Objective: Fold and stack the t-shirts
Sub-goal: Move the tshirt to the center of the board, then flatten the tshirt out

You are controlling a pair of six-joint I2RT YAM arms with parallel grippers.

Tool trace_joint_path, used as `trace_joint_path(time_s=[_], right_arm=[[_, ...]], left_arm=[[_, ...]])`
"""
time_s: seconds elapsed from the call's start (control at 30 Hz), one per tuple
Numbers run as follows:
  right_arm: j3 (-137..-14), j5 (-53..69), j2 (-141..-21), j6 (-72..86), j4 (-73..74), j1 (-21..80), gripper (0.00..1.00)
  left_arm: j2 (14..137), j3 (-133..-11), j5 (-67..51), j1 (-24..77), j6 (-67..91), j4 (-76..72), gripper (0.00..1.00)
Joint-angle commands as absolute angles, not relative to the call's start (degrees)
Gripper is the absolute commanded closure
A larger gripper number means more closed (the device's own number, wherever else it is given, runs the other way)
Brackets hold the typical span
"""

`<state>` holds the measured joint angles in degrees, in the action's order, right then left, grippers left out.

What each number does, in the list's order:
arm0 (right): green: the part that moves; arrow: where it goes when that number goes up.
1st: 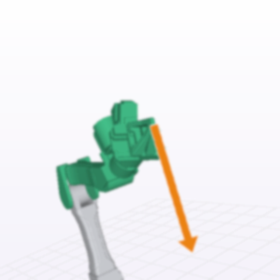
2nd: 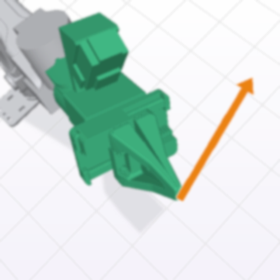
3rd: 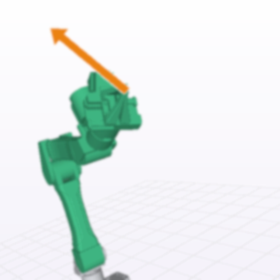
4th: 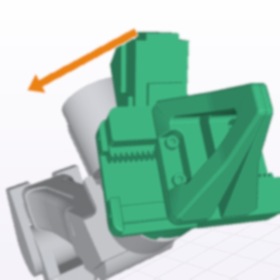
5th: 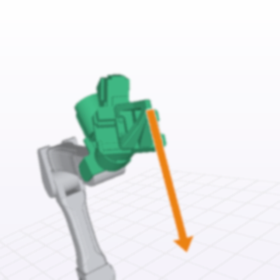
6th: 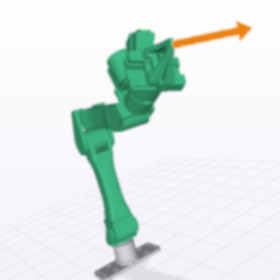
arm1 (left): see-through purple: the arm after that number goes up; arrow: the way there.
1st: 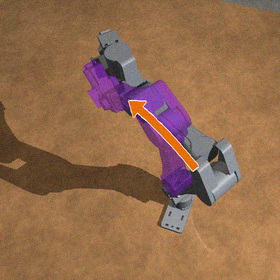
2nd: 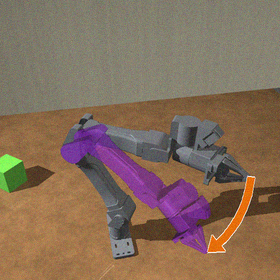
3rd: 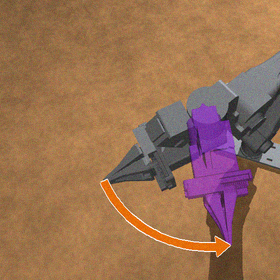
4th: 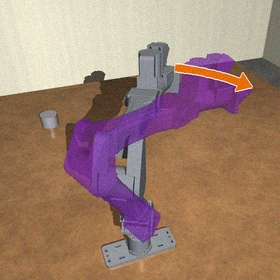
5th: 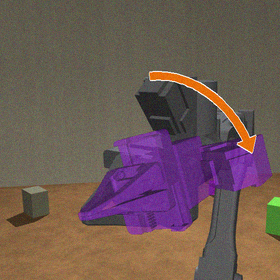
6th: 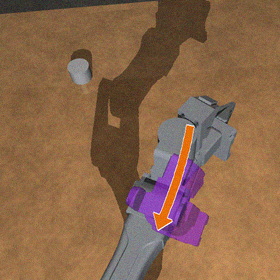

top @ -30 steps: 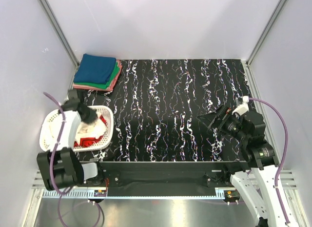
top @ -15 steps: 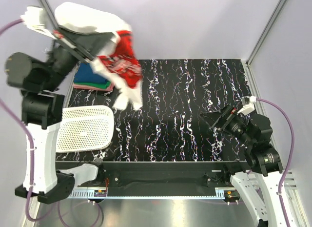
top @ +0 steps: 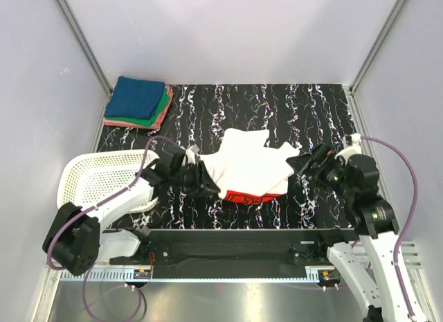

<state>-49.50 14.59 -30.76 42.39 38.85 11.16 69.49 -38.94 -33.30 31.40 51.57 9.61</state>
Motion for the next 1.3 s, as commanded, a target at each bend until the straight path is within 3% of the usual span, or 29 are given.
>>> trace_joint_path(time_s=[0.0,0.17,0.3,0.5,0.6,0.7,0.8,0.9,1.17,1.27], right_arm=[[-47.12,12.04,-36.54,40.96,37.98,11.43,0.02],[-44.47,16.08,-49.8,39.03,27.17,11.51,0.16],[-53.15,8.91,-70.1,33.77,28.9,13.88,0.26],[-65.03,10.54,-88.84,28.14,28.3,16.87,0.29],[-68.81,6.79,-94.56,25.41,30.57,17.23,0.3],[-68.74,2.58,-96.06,22.6,31.29,17.23,0.28],[-68.2,-0.54,-95.36,22.68,28.84,17.23,0.24],[-70.82,10.96,-98.25,19.26,22.95,17.23,0.25],[-77.96,15.29,-109.94,17.76,23.39,17.23,0.37],[-77.08,14.24,-110.74,16.26,23.03,17.23,0.5]], left_arm=[[63.21,-37.8,-26.74,31.38,45.27,11.76,0.5],[58.53,-42.0,-15.14,31.29,40.97,23.27,0.34],[62.83,-45.44,-12.11,31.11,39.29,27.16,0.3],[72.76,-43.76,-16.44,26.46,42.72,20.38,0.29],[79.16,-50.08,-2.35,25.93,39.82,25.83,0.29],[83.74,-55.36,-0.18,25.05,39.03,27.6,0.29],[86.39,-57.92,2.17,25.05,38.94,26.9,0.31],[90.17,-58.8,3.95,24.96,38.85,26.11,0.32],[99.92,-63.19,0.26,24.78,38.14,25.13,0.43],[100.11,-63.02,-1.84,24.7,38.06,23.39,0.6]])
